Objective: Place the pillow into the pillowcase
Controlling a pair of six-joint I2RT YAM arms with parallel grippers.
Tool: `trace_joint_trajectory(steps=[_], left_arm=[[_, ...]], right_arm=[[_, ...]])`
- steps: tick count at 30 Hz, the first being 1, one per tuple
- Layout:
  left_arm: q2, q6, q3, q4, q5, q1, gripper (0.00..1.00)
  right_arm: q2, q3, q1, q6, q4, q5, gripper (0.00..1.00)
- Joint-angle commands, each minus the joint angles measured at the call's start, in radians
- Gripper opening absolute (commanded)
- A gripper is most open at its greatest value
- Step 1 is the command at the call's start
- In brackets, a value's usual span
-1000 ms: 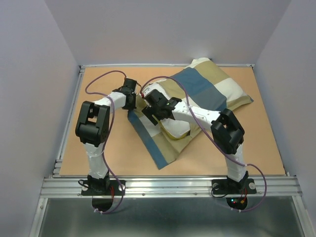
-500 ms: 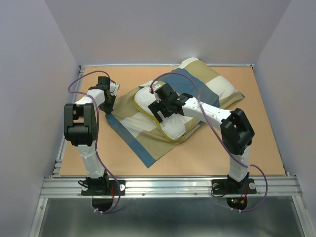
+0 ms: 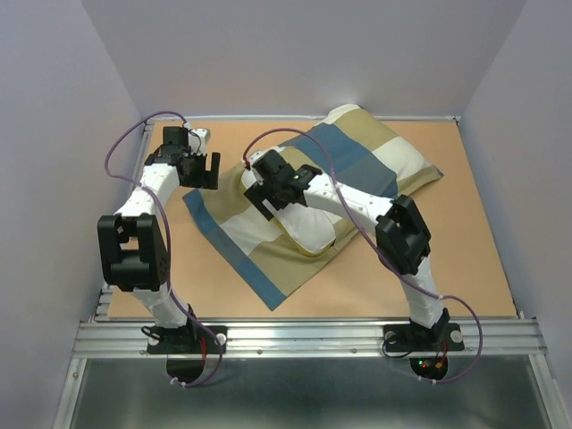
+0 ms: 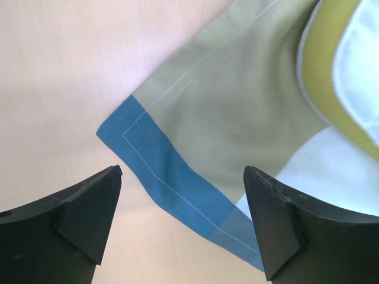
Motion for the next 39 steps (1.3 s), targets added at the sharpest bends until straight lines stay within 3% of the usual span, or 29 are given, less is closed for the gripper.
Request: trace_joint_trajectory(steps=[1, 15, 17, 18, 20, 21, 23, 28, 31, 37, 39], left_arm=[[-0.067, -0.123, -0.044, 0.042, 0.091, 0.007, 0.97], [-0.020, -0.234, -0.163, 0.070, 0.108, 0.032, 0.99], [0.002, -0.243, -0.190, 0.074, 0.104, 0.030, 0.99], [0.008, -0.246, -0.197, 0.080, 0.083, 0.027, 0.99], [0.020, -0.240, -0.206, 0.094, 0.061, 0.021, 0.99], [0.025, -0.240, -0.203, 0.093, 0.029, 0.019, 0.98], [0.040, -0.238, -0.197, 0.093, 0.003, 0.019, 0.96], [0.016, -0.216, -0.182, 0.099, 0.030, -0.010, 0.93], [-0.071, -0.200, -0.219, 0.181, 0.128, -0.016, 0.93], [-0.223, -0.297, -0.274, 0.346, 0.242, -0.077, 0.99], [-0.227, -0.343, -0.274, 0.410, 0.260, -0.117, 0.99]], right_arm=[[0.065, 0.084, 0.056, -0.047, -0.043, 0.120, 1.00], [0.260, 0.112, 0.077, -0.133, -0.044, 0.270, 1.00], [0.269, 0.112, 0.066, -0.121, -0.047, 0.224, 0.92], [0.271, 0.116, 0.050, -0.087, -0.052, 0.153, 0.75], [0.277, 0.136, 0.027, -0.047, -0.084, 0.068, 0.51], [0.274, 0.148, -0.002, -0.009, -0.092, 0.019, 0.25], [0.268, 0.162, -0.038, 0.045, -0.107, -0.143, 0.03], [0.230, 0.170, -0.218, 0.229, -0.107, -0.695, 0.01], [0.182, 0.106, -0.315, 0.367, 0.039, -0.945, 0.01], [0.062, -0.020, -0.408, 0.687, 0.299, -1.207, 0.01], [0.020, -0.109, -0.417, 0.887, 0.527, -1.267, 0.00]])
